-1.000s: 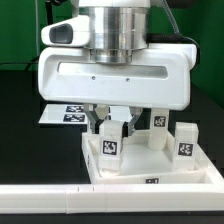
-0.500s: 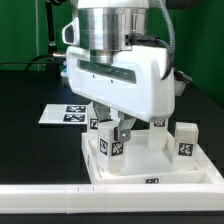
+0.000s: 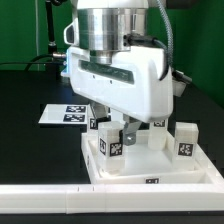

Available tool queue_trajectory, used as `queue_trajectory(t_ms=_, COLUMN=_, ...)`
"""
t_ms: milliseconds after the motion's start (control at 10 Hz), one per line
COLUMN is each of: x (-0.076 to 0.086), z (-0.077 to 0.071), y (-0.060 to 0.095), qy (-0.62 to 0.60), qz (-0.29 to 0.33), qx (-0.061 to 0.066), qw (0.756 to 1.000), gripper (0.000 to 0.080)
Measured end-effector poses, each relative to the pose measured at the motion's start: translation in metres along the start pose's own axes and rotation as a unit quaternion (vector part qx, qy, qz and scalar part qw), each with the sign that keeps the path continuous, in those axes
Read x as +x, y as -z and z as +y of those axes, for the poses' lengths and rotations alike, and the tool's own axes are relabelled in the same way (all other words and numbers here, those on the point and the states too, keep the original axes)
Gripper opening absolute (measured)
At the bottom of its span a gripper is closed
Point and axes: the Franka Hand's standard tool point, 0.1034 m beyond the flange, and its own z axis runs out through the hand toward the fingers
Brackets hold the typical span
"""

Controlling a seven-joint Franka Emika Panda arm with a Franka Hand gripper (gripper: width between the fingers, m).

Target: Assemble square table

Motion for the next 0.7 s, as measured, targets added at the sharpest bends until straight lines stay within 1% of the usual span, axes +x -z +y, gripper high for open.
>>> queue_trajectory(t_ms=100, x=-0.0002, z=-0.0005, y=0.0002, qy=0.041, qz=0.001, qx=-0.001, qw=0.999, gripper=0.0596)
queue_trajectory(t_ms=200, x=0.0003, z=-0.0002, y=0.0001, qy=0.076, qz=0.002, qx=-0.001, qw=0.997, gripper=0.0639)
queue_trajectory(t_ms=300, x=0.0008, z=0.0001, y=0.0001, qy=0.13, qz=0.002, qx=-0.001, qw=0.991, gripper=0.0646)
queue_trajectory(t_ms=400, x=0.0009, z=0.0002, y=0.0002, qy=0.152, qz=0.002, qx=-0.002, qw=0.988, gripper=0.0646)
queue_trajectory(t_ms=500, x=0.0023, z=0.0012, y=0.0007, qy=0.24, qz=0.005, qx=-0.007, qw=0.971, gripper=0.0646)
queue_trajectory(t_ms=700, x=0.0039, z=0.0018, y=0.0008, qy=0.356, qz=0.005, qx=-0.009, qw=0.934, gripper=0.0649)
